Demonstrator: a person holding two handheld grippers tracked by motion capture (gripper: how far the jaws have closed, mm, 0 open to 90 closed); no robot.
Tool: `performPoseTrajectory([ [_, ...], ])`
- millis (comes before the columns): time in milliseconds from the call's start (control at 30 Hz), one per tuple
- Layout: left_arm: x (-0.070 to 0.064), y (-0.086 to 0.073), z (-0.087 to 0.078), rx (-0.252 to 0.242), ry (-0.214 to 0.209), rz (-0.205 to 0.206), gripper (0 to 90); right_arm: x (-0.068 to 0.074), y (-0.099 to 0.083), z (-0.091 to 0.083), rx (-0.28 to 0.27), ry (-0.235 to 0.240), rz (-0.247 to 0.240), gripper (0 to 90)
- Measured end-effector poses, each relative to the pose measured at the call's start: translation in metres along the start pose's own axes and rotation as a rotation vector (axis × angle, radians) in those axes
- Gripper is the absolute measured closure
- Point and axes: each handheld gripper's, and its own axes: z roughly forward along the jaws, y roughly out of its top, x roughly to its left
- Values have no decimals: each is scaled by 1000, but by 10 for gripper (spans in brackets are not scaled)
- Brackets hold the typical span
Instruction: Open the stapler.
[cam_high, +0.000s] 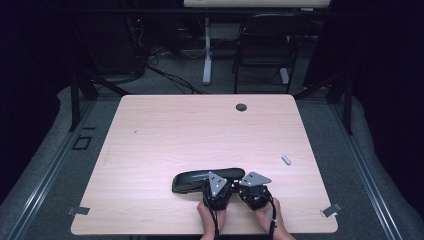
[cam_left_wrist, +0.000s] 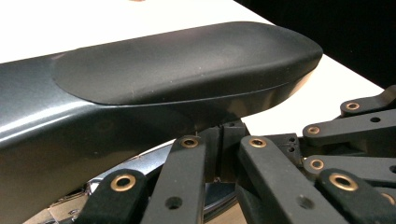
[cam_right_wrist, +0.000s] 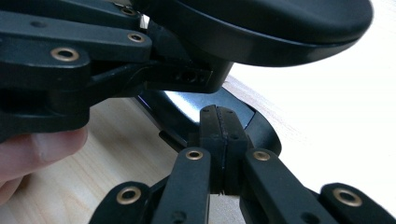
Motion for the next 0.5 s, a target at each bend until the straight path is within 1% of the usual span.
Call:
performPoseTrajectory([
  [233, 3, 0, 0, -2, 1, 2, 900, 1, -1, 0, -2, 1, 2, 900],
  [367, 4, 1, 1, 1, 0, 3, 900, 0, 0, 0, -2, 12, 5, 900],
  [433, 2, 2, 2, 16, -14, 8, 900, 0, 0, 0, 0, 11, 6, 900],
  [500, 2, 3, 3, 25, -18, 11, 900, 0, 0, 0, 0, 11, 5, 900],
])
